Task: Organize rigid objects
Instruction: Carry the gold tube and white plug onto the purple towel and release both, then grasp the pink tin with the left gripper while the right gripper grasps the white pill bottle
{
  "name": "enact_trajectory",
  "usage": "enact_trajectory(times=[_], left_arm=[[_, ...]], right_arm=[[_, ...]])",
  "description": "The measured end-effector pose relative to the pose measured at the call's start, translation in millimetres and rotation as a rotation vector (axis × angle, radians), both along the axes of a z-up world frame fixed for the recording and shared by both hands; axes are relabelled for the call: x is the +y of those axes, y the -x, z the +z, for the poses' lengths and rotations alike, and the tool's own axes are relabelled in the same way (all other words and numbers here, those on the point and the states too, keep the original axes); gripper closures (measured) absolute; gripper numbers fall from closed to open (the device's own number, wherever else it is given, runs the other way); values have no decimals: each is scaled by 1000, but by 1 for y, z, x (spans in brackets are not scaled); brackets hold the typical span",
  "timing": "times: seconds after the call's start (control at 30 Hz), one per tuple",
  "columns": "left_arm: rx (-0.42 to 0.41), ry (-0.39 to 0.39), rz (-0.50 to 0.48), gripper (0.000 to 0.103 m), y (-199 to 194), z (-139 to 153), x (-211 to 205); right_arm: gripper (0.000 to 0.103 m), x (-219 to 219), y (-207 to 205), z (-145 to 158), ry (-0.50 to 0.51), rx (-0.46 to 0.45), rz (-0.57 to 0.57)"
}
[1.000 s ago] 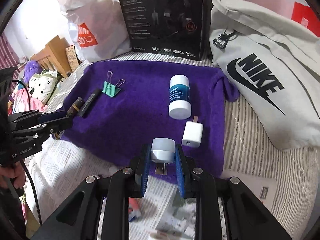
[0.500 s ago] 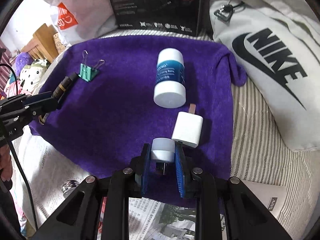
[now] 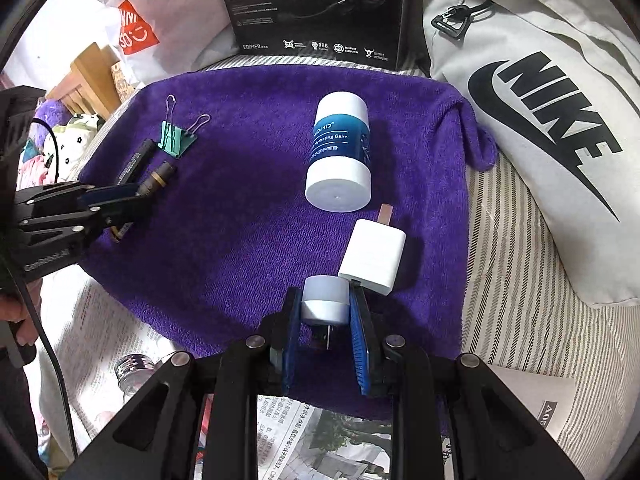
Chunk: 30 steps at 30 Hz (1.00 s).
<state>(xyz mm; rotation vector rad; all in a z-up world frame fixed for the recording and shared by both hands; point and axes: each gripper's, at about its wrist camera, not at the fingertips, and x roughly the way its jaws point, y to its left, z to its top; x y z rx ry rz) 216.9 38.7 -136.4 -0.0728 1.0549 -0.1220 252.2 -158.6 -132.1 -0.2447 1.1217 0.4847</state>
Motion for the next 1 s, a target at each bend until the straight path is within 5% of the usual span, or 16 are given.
enact_trajectory(times=[0.3,0.53,0.7,1.0], left_arm=[[9,-27,-10,79,2,1,-4],[31,-14,-31,59,8,2,-12],[47,6,-16,58,16,6,-13],[-60,31,-27,51,72,47,-19]], right_arm=[[77,-3,0,1,-7,2,10],[63,-11,0,7,-33,30,-8],[56,-15,11,21,-25,12,-8],[50,-42,67,57,-69,-50,3]])
